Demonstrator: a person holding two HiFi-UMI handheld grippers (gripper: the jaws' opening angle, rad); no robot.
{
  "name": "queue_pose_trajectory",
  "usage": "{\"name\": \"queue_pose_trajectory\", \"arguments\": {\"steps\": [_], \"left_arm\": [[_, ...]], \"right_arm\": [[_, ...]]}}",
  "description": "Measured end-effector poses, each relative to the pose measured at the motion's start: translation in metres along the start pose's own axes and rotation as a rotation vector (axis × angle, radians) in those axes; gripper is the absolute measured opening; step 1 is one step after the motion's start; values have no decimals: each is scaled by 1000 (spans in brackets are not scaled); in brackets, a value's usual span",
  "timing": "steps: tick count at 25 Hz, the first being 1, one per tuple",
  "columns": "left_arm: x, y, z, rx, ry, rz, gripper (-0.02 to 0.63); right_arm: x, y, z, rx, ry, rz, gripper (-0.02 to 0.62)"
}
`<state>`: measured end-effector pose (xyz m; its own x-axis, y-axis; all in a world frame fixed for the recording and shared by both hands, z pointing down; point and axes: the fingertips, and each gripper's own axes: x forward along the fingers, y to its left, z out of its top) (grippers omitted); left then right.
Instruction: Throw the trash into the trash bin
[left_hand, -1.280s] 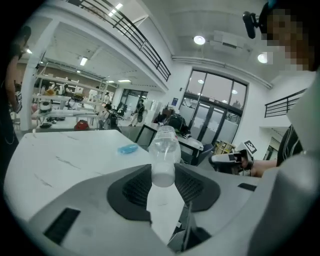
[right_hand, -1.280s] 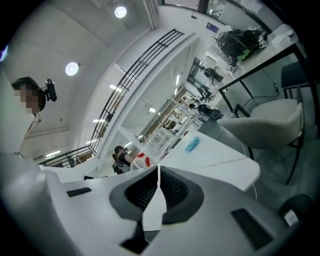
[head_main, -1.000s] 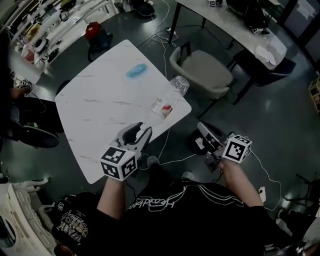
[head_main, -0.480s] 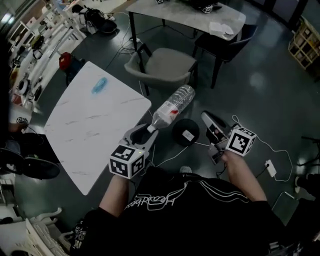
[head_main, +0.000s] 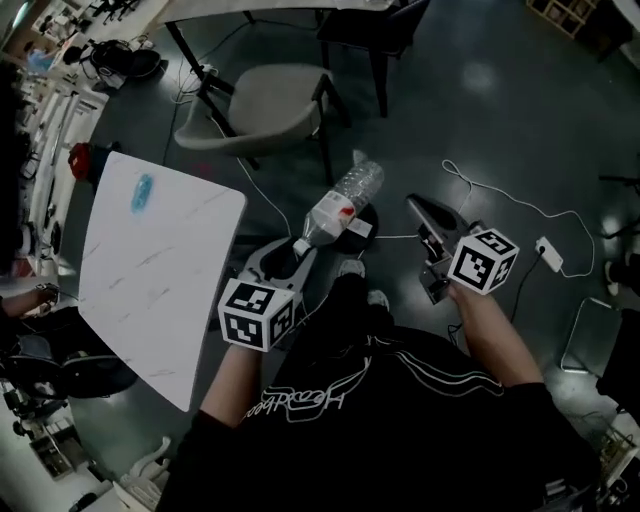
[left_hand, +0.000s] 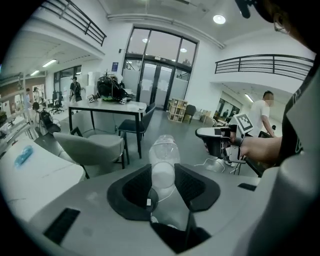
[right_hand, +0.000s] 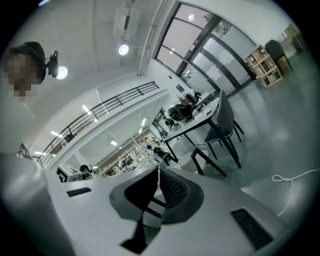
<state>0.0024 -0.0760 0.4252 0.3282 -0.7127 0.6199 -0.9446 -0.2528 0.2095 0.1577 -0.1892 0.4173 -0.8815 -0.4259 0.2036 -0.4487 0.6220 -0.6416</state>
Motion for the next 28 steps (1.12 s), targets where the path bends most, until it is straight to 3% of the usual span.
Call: {"name": "queue_pose_trajectory", "arguments": {"steps": [3,9,15,21,28], "left_arm": [[29,15,-28,-18,71,-2,141],[103,43,-94,-83,217,-2,141],[156,83,-174,-124,346,41,141],[220,108,-239,-162,420,69,141],[279,122,-288,-136,550,98,141]], "right_arm": [[10,-23,-28,-56,69,-78,34],[40,-77,-84,-67,171,-136,34],[72,-144,-179,-32,324,-230,34],[86,-198,-269,-107,552,-246,34],[73,-207,-338,-107,755,-171,34]]}}
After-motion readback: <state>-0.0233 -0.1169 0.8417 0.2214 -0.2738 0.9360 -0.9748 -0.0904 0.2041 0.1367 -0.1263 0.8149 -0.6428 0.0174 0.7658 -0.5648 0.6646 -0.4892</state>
